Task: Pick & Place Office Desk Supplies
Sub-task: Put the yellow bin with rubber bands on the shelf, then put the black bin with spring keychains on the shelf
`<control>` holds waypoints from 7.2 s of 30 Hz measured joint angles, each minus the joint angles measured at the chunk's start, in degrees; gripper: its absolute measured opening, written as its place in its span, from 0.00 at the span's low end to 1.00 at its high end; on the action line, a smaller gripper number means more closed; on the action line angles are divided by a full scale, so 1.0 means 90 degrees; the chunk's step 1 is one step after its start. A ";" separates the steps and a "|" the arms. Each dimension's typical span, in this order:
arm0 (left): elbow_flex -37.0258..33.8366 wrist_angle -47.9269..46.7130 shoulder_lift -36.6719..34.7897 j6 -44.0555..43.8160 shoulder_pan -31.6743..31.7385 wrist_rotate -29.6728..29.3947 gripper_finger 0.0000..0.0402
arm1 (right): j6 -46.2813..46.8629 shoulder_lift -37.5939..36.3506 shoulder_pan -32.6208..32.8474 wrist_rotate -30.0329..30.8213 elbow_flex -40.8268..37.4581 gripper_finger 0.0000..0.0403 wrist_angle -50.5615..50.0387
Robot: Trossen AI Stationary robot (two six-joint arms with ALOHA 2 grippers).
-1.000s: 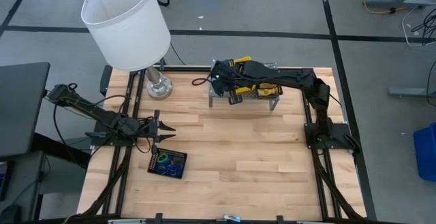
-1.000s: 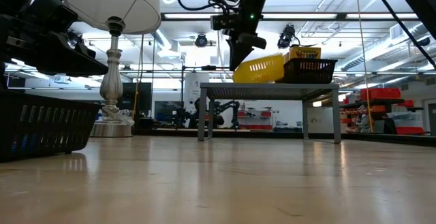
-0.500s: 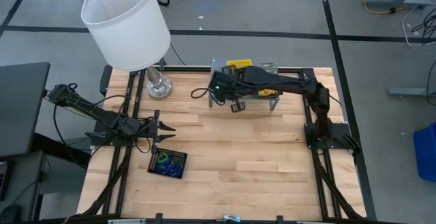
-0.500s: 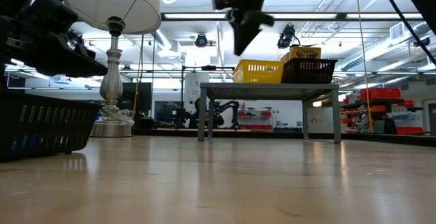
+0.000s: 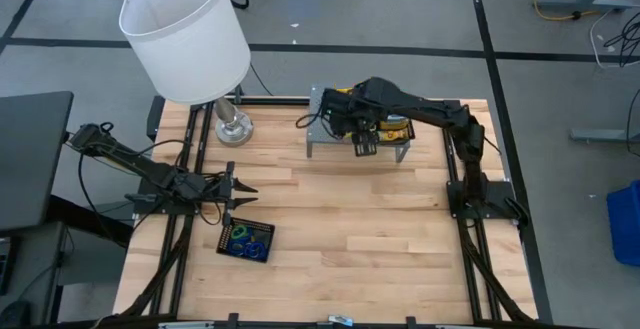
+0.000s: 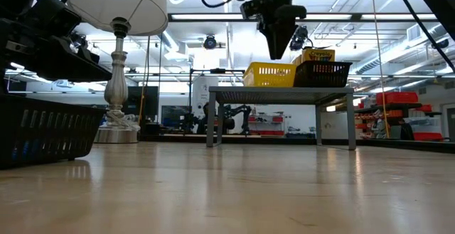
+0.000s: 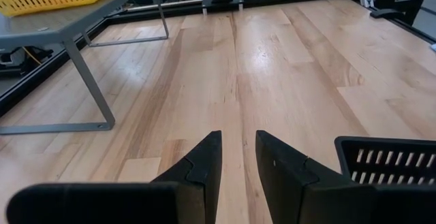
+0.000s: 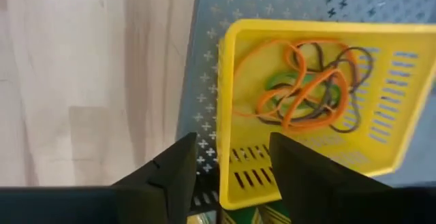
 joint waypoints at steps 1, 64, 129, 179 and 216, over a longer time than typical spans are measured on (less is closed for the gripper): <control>0.0000 -0.0010 -0.0002 -0.0010 0.0002 0.0000 0.25 | -0.0004 0.0000 -0.0095 -0.0086 0.0000 0.47 -0.0014; -0.0002 -0.0037 -0.0002 -0.0001 0.0001 0.0000 0.25 | 0.0595 0.0381 0.0194 0.0207 0.0092 0.45 0.0066; 0.4080 -0.3888 0.5879 -0.4737 -0.2914 0.2707 0.00 | 0.2696 0.0384 0.5104 0.1035 -0.1248 0.02 0.0857; 0.0612 0.3423 0.2392 0.0781 -0.1326 0.0806 0.00 | 0.1738 0.0563 0.3970 -0.1431 -0.1256 0.17 0.5516; 0.0006 0.3268 0.2259 0.0367 -0.0360 0.0571 0.02 | 0.2474 0.2331 0.3372 -0.0695 -0.0682 0.45 0.4778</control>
